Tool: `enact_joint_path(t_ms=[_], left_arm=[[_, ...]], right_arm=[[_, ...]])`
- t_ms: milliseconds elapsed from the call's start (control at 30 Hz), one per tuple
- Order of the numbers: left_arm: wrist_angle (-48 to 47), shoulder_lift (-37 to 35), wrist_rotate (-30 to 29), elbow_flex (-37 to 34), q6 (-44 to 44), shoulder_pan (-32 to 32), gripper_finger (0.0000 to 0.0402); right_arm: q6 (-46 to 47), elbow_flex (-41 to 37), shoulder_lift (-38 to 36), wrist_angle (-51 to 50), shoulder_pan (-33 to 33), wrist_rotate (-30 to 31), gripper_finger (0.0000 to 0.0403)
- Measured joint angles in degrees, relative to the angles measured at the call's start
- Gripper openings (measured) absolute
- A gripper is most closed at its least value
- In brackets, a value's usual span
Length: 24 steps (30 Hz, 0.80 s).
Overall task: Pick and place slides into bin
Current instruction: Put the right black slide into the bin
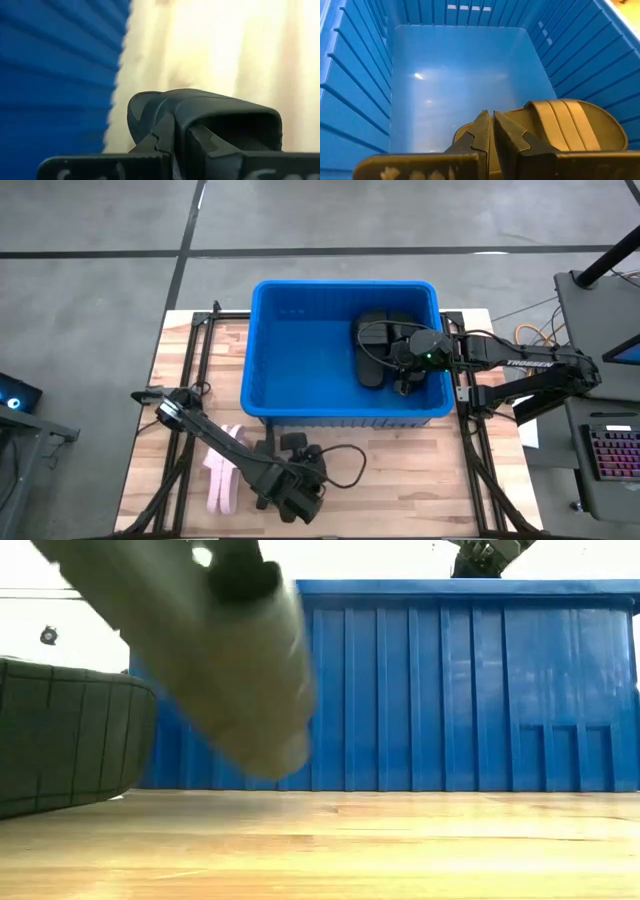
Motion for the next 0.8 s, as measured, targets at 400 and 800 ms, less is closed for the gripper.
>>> enact_joint_path(t_ms=[400,800], left_arm=[[8.14,-7.52,3.40,0.00,0.37,1.53,0.0003],[20.28,-10.85,2.53,0.00,12.47,5.28,0.0003]], right_arm=[[-0.06,0.00,0.00,0.14,-0.01,0.00,0.0013],[-1.51,0.07,0.00,0.43,-0.75,5.54,0.0013]])
